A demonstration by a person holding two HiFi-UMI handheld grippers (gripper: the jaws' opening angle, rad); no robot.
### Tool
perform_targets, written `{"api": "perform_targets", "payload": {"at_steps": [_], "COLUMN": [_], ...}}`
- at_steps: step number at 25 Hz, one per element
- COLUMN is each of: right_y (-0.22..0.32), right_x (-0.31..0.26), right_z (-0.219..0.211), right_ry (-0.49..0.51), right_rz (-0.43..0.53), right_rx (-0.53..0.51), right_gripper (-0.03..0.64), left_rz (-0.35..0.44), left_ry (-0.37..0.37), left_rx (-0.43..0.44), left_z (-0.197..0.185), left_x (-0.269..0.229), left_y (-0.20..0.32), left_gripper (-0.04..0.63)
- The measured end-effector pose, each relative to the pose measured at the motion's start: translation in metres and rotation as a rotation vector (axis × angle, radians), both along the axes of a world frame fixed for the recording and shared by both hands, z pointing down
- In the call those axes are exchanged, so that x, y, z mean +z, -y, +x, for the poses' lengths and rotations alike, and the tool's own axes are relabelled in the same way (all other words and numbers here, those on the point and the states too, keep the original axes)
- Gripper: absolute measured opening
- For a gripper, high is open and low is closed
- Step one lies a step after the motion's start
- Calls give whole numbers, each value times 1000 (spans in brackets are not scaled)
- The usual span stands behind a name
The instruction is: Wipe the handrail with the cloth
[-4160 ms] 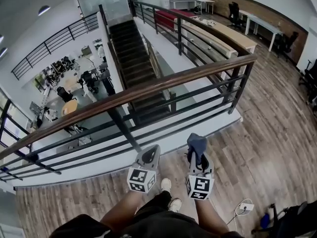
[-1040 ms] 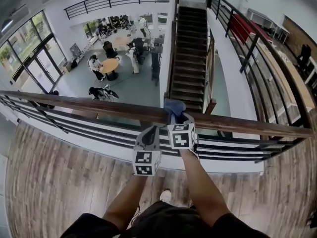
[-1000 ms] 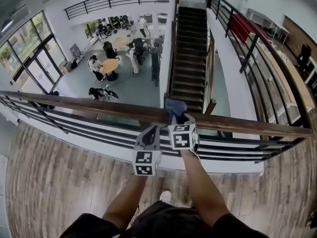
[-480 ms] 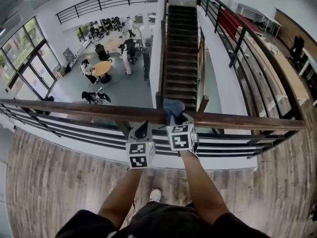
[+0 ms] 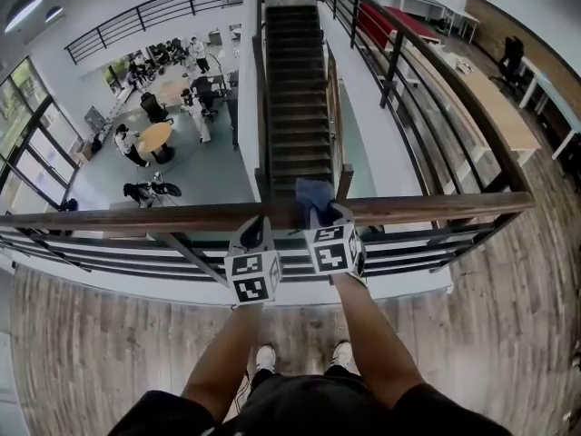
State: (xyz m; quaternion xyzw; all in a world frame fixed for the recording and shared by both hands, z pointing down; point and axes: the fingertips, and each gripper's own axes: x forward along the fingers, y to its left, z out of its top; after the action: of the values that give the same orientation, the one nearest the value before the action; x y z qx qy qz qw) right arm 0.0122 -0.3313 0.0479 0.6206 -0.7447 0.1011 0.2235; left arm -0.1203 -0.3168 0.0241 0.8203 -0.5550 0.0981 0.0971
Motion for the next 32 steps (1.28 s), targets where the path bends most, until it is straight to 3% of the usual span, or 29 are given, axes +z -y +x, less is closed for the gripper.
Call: {"api": "perform_targets", "payload": {"at_steps": [14, 22, 32], "right_y": [-27, -46, -61], "right_x": [-4, -1, 1], "right_z": [176, 266, 403], "right_ry": [21, 5, -29], "right_rz": [34, 37, 23], "right_rx": [66, 129, 284], "right_gripper": [80, 80, 80], "left_rz": [30, -3, -15], "left_ry": [34, 3, -15], "left_rx": [121, 210, 354], "left_z": [187, 283, 408], "left_x": [-17, -14, -18], "left_y": [-11, -29, -48], "left_gripper": [2, 2, 2]}}
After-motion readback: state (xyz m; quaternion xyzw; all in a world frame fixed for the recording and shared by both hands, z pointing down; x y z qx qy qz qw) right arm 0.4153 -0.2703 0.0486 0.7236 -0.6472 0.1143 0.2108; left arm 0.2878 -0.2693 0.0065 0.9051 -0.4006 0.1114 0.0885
